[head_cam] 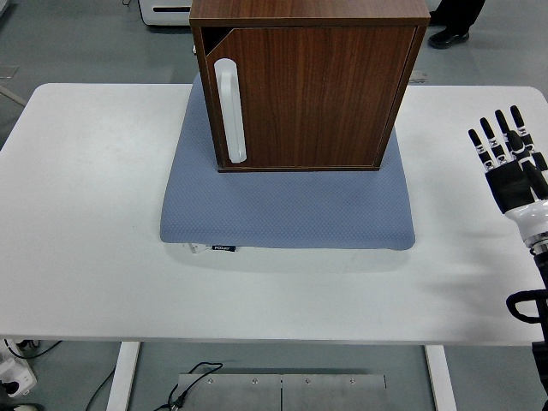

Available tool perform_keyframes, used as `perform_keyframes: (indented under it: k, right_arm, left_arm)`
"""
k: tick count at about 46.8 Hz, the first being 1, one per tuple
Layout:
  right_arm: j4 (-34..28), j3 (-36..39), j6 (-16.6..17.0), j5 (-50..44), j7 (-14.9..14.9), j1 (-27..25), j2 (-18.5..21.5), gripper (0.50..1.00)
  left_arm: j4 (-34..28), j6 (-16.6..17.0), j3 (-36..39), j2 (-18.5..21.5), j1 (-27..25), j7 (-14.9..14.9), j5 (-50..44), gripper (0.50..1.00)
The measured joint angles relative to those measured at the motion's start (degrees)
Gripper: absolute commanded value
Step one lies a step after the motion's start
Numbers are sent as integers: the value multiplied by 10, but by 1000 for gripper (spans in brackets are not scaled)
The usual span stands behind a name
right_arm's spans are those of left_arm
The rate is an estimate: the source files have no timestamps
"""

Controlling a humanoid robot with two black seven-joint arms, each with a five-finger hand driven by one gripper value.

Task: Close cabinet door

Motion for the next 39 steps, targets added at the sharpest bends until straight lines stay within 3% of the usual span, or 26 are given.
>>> perform_keyframes:
  k: [39]
  right_arm:
    - [-141, -6, -8, 0, -1, 85, 16, 1000]
  left_arm:
    - [0, 0, 0, 0, 1, 0, 0, 1000]
